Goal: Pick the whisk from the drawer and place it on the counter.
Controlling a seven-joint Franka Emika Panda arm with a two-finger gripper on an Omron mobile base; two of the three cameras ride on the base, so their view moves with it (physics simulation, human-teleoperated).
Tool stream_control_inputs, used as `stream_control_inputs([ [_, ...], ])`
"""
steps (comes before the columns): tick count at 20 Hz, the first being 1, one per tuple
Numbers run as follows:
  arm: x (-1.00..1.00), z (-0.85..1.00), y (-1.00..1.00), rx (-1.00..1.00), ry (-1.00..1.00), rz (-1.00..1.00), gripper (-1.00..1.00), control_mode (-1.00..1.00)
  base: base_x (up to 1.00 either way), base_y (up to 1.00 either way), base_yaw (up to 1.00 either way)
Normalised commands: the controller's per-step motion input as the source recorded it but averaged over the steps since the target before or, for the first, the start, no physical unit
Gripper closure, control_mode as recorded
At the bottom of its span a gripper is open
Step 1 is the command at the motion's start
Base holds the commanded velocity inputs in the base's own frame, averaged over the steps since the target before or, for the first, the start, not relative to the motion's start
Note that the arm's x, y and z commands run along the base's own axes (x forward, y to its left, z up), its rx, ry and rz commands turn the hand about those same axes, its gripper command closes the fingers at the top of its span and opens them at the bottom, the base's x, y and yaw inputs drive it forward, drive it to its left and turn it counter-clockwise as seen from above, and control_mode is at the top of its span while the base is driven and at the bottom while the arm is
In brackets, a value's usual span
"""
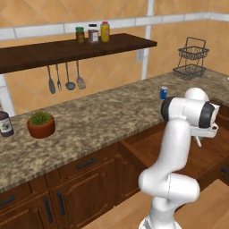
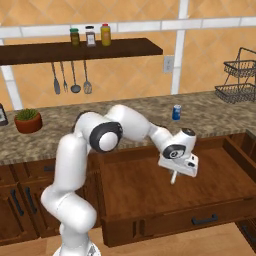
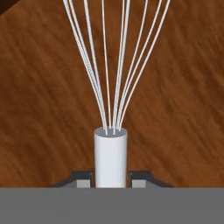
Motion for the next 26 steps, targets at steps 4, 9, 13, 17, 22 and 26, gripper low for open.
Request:
stream_control_inputs([
  [4, -0.02, 1.00, 1.00, 0.00, -0.15, -0.02, 1.00, -1.00, 0.00, 0.00, 0.00],
  [9, 0.14, 1.00, 1.00, -0.02, -0.16, -0.06, 1.00, -1.00, 0.00, 0.00, 0.00],
  [13, 0.95, 0.66, 1.00, -0.03, -0.01, -0.09, 1.00, -1.00, 0.00, 0.00, 0.00],
  [17, 1.00, 0.59, 1.00, -0.03, 0.00, -0.11, 1.00, -1.00, 0.00, 0.00, 0.00],
  [22, 1.00, -0.23, 0.76, -0.02, 0.07, -0.08, 1.00, -1.00, 0.00, 0.00, 0.00],
  [26, 1.00, -0.27, 0.51, 0.04, 0.03, -0.08, 1.00, -1.00, 0.00, 0.00, 0.00],
])
